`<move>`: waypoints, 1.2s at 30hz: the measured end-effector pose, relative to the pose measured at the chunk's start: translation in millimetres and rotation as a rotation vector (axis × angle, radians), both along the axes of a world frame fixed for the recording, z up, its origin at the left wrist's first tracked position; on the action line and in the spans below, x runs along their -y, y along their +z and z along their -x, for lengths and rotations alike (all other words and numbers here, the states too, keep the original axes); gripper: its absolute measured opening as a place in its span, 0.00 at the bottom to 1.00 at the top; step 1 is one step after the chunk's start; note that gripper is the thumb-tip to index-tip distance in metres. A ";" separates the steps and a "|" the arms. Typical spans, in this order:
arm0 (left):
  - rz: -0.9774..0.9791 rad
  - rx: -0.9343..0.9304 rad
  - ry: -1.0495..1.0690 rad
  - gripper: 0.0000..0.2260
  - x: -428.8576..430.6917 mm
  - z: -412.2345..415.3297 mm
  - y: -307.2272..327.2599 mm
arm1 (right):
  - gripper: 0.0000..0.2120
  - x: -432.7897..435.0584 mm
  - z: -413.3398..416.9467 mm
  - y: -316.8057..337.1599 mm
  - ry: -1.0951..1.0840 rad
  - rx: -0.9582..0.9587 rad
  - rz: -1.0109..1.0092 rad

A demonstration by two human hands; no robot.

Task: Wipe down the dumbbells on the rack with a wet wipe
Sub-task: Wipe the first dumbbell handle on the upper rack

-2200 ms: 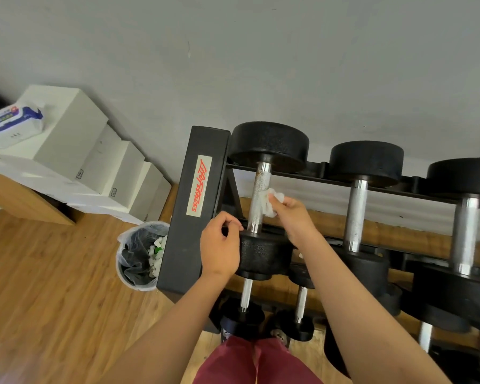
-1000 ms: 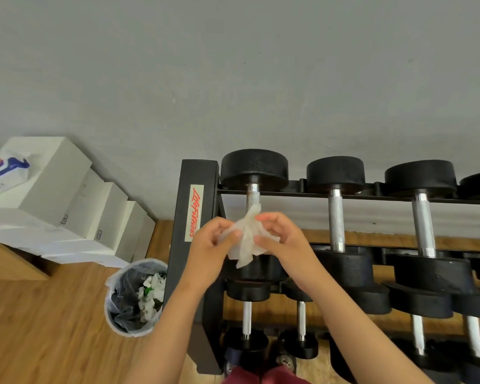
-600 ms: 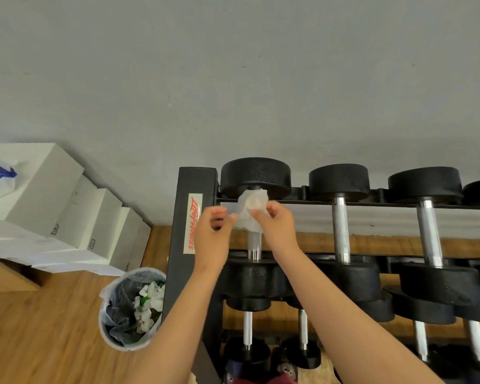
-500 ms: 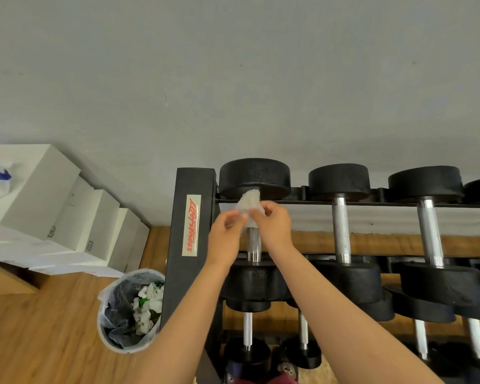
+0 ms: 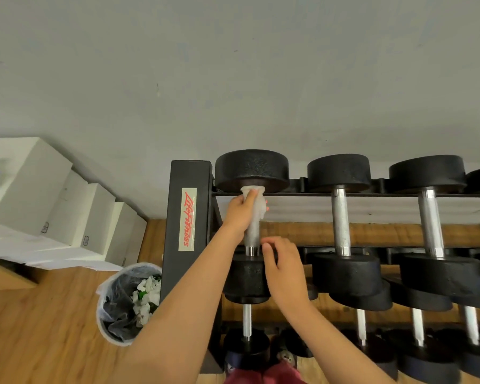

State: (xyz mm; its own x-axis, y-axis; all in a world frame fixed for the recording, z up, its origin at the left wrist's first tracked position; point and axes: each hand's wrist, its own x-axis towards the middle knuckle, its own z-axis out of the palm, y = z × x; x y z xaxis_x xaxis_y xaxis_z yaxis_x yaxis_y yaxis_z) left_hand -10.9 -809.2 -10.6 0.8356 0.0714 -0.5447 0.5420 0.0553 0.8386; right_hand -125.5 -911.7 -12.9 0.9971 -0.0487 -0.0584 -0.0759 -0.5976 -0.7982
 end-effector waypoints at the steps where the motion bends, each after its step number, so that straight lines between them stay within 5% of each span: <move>1: 0.006 0.004 -0.032 0.18 -0.6 -2.0 -1.1 | 0.14 -2.1 1.7 -2.9 -0.010 0.016 0.001; 4: -0.047 0.025 -0.093 0.21 -1.0 -0.1 -1.0 | 0.21 -6.0 3.6 -6.8 -0.038 0.099 0.029; 20: -0.313 0.217 -0.029 0.18 0.7 5.5 -12.2 | 0.13 -3.1 5.2 -11.6 -0.035 0.197 0.029; 36: -0.223 0.157 -0.302 0.17 -11.2 -2.8 -9.7 | 0.12 -3.9 4.7 -12.9 -0.038 0.200 0.040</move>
